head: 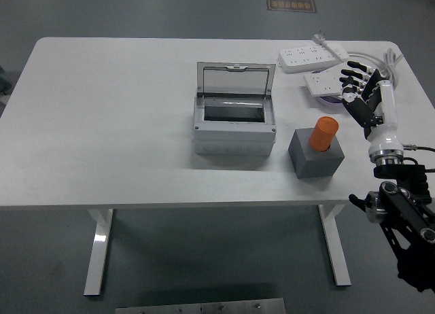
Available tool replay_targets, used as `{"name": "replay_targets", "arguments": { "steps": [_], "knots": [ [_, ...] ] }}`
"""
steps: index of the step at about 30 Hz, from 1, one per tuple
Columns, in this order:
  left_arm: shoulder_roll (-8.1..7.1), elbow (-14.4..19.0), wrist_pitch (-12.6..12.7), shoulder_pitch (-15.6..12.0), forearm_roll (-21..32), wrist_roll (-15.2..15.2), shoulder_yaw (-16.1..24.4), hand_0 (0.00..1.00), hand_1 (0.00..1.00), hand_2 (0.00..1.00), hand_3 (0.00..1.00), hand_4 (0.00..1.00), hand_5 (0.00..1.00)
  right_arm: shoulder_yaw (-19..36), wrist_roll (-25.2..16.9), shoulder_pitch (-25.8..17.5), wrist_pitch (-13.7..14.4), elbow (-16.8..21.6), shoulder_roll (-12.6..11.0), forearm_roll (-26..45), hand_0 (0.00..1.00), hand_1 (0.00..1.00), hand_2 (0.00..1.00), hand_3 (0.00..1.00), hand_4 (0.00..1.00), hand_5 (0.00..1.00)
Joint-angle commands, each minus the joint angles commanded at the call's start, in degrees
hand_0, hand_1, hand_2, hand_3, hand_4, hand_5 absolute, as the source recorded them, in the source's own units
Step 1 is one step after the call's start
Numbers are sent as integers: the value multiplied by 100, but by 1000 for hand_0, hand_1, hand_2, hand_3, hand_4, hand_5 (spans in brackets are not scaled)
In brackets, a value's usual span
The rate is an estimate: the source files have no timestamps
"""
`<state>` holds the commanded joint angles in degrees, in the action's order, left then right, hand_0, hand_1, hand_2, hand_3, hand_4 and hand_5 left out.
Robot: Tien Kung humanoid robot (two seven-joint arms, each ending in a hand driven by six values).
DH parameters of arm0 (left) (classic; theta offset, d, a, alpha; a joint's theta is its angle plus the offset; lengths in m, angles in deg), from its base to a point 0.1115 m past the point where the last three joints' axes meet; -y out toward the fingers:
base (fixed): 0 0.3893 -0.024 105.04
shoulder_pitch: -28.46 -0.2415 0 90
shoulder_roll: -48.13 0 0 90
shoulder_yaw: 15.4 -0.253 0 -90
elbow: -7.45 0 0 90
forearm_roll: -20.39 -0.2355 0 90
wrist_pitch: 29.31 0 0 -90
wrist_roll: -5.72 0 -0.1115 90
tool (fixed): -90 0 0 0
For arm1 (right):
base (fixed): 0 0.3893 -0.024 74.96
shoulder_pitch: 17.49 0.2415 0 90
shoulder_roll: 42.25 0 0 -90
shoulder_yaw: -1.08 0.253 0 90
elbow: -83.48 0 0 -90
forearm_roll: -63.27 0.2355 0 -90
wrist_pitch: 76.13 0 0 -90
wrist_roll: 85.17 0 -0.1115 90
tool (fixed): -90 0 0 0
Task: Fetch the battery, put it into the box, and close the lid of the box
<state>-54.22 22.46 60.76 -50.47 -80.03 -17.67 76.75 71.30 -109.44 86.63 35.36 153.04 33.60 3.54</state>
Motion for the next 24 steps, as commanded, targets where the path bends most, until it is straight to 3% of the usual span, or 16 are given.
{"name": "replay_targets", "arguments": {
  "steps": [24],
  "knots": [
    [26, 4, 6, 10, -3, -1, 2, 591, 678, 590, 581, 553, 2, -614, -101, 8, -9, -527, 80, 273, 613, 601, 602, 652, 498, 106]
  ]
}}
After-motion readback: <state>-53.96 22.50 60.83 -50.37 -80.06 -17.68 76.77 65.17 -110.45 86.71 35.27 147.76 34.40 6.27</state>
